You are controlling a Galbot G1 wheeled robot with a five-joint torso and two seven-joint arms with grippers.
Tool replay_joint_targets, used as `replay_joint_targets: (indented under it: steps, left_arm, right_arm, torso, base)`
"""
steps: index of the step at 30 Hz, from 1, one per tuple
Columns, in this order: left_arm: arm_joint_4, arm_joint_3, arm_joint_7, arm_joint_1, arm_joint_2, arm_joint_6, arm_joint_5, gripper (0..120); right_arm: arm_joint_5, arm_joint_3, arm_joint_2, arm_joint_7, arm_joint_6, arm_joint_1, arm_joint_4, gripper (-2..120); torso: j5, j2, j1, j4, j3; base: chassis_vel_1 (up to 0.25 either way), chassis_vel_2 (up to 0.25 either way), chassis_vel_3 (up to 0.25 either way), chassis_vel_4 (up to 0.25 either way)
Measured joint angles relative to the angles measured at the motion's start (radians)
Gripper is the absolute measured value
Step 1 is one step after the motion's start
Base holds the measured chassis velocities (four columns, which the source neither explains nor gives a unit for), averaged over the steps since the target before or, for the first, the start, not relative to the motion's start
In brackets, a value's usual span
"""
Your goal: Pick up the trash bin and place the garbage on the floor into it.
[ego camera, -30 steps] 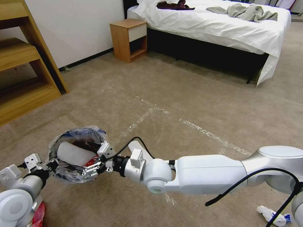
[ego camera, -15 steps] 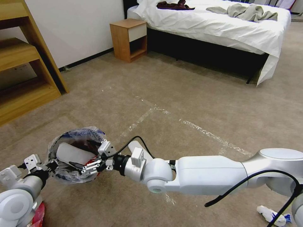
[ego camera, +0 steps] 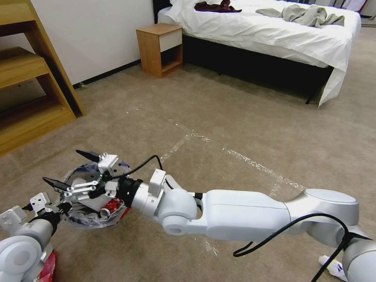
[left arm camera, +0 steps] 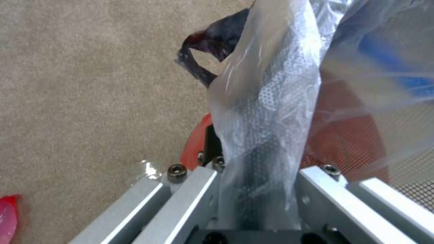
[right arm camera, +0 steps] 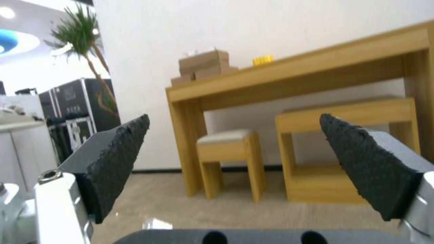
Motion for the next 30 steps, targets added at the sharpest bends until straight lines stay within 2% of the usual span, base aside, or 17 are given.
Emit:
replay_joint_targets:
  steps: [6,10,11,13,15,16,18,20,22,24,26,27,30]
  left_arm:
    - [0.002,0.000,0.000,0.000,-0.002,0.000,0.001,0]
    - [0.005,-0.009,0.008,-0.002,-0.005,-0.003,0.009,0]
    - [0.005,-0.009,0.008,-0.002,-0.005,-0.003,0.009,0]
    - [0.004,-0.017,0.013,-0.002,-0.006,-0.006,0.012,0]
    - [0.004,-0.019,0.014,-0.002,-0.007,-0.007,0.013,0]
    - [0.004,-0.022,0.016,-0.003,-0.008,-0.010,0.016,0]
    - [0.003,-0.028,0.021,-0.004,-0.008,-0.013,0.024,0]
    - [0.002,-0.029,0.023,-0.004,-0.008,-0.015,0.027,0]
    - [0.002,-0.032,0.029,-0.003,-0.008,-0.022,0.041,0]
    - [0.002,-0.033,0.030,-0.003,-0.008,-0.023,0.043,0]
    - [0.002,-0.035,0.035,-0.003,-0.009,-0.027,0.054,0]
    - [0.002,-0.035,0.035,-0.003,-0.009,-0.027,0.054,0]
    - [0.007,-0.042,0.048,-0.003,-0.010,-0.035,0.077,0]
  right_arm:
    - [-0.021,0.067,0.006,-0.005,0.020,-0.007,-0.007,96]
    - [-0.027,0.237,-0.022,-0.005,0.013,-0.031,-0.006,93]
    - [-0.027,0.237,-0.022,-0.005,0.013,-0.031,-0.006,93]
    - [-0.024,0.353,-0.074,0.002,-0.011,-0.056,-0.001,88]
    - [-0.021,0.386,-0.089,0.005,-0.019,-0.064,-0.001,88]
    - [-0.016,0.478,-0.129,0.013,-0.033,-0.090,-0.001,88]
    - [-0.013,0.598,-0.179,0.020,-0.047,-0.132,-0.001,90]
    - [-0.012,0.640,-0.196,0.020,-0.050,-0.152,-0.001,92]
    - [-0.015,0.779,-0.251,0.009,-0.056,-0.234,0.003,94]
    - [-0.015,0.804,-0.261,0.005,-0.057,-0.252,0.005,95]
    - [-0.015,0.916,-0.304,-0.010,-0.055,-0.342,0.027,97]
    - [-0.015,0.916,-0.304,-0.010,-0.055,-0.342,0.027,97]
    - [-0.018,1.037,-0.333,-0.026,-0.044,-0.441,0.054,98]
  torso:
    - [0.0000,0.000,0.000,0.0001,0.000]
    - [0.0002,0.000,0.000,0.0001,0.000]
    - [0.0002,0.000,0.000,0.0001,0.000]
    - [0.0004,0.000,0.000,0.0001,0.000]
    - [0.0004,0.000,0.000,0.0001,0.000]
    - [0.0005,0.000,0.000,-0.0002,0.000]
    - [0.0006,0.000,0.000,-0.0006,0.000]
    - [0.0006,0.000,0.000,-0.0003,0.000]
    - [0.0005,0.000,0.000,0.0000,0.000]
    - [0.0006,0.000,0.000,-0.0001,0.000]
    - [0.0008,0.000,0.000,-0.0004,0.000]
    - [0.0008,0.000,0.000,-0.0004,0.000]
    - [0.0004,0.000,0.000,0.0000,0.000]
  base:
    - [0.000,0.000,0.000,0.000]
    - [0.000,0.000,0.000,0.000]
    - [0.000,0.000,0.000,0.000]
    - [0.000,0.000,0.000,0.000]
    - [0.000,0.000,0.000,0.000]
    - [0.000,0.000,0.000,0.000]
    - [0.000,0.000,0.000,0.000]
    - [0.000,0.000,0.000,0.000]
    - [0.000,0.000,0.000,0.000]
    - [0.000,0.000,0.000,0.000]
    - [0.000,0.000,0.000,0.000]
    - [0.000,0.000,0.000,0.000]
    - [0.000,0.000,0.000,0.000]
